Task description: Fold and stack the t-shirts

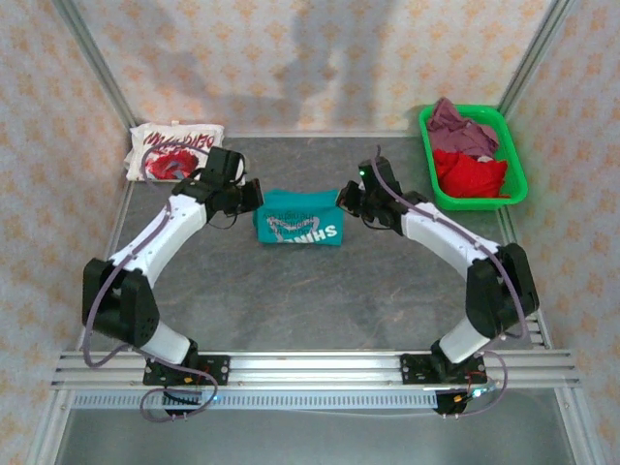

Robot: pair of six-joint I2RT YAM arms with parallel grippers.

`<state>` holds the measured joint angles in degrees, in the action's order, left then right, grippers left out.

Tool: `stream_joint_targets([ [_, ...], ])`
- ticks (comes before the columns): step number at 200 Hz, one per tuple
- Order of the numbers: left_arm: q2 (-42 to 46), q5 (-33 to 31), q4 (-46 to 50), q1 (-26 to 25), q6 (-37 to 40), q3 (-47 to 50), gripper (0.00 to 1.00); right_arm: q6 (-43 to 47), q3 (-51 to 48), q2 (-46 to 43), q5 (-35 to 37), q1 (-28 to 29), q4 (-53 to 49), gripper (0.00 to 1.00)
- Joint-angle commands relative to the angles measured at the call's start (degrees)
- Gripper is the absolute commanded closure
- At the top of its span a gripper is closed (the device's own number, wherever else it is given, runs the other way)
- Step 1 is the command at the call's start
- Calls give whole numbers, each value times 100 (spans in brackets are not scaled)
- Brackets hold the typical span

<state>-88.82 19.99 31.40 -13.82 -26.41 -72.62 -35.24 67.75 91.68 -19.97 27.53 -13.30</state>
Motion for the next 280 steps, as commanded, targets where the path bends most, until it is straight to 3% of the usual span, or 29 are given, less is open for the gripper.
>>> stream_joint_targets([
  [1,-561,-7,-184,194,180,-451,100,166,478,412,182,-220,3,100],
  [16,-1093,6,-243,273,210,-860,99,253,879,820,184,-310,-55,100],
  [30,-1684,0,-205,363,292,-1461,75,221,1264,1226,210,-453,-18,82],
  [43,-2391,120,24,478,349,-2253,71,187,1718,1697,63,-604,14,76],
  [62,-3177,-140,530,547,426,-3519,51,193,2714,2457,-306,-837,-377,66],
  [79,-3406,-286,972,535,387,-4205,54,286,3374,2728,-683,-907,-655,66],
  [99,-2462,-612,274,284,177,-3051,54,473,3019,2253,-870,-755,-524,66],
  [119,-1279,-899,-658,-173,63,-1403,53,431,1734,1355,-1091,-444,216,67],
  [153,-769,-155,-2556,-410,-328,650,57,-465,-19,880,-2005,-80,2042,70],
  [168,-1045,-87,-2691,-402,-309,863,59,-652,-428,1051,-2108,-81,2646,71],
  [215,-1707,62,-3323,-398,-380,1336,62,-569,-599,2083,-2172,-124,3082,73],
  [254,-1415,-342,-2937,-369,-164,1532,62,-603,-772,2136,-2095,-184,3105,74],
  [280,-1012,-215,-2703,-207,-188,1543,60,-508,-691,1827,-2081,-204,2819,73],
])
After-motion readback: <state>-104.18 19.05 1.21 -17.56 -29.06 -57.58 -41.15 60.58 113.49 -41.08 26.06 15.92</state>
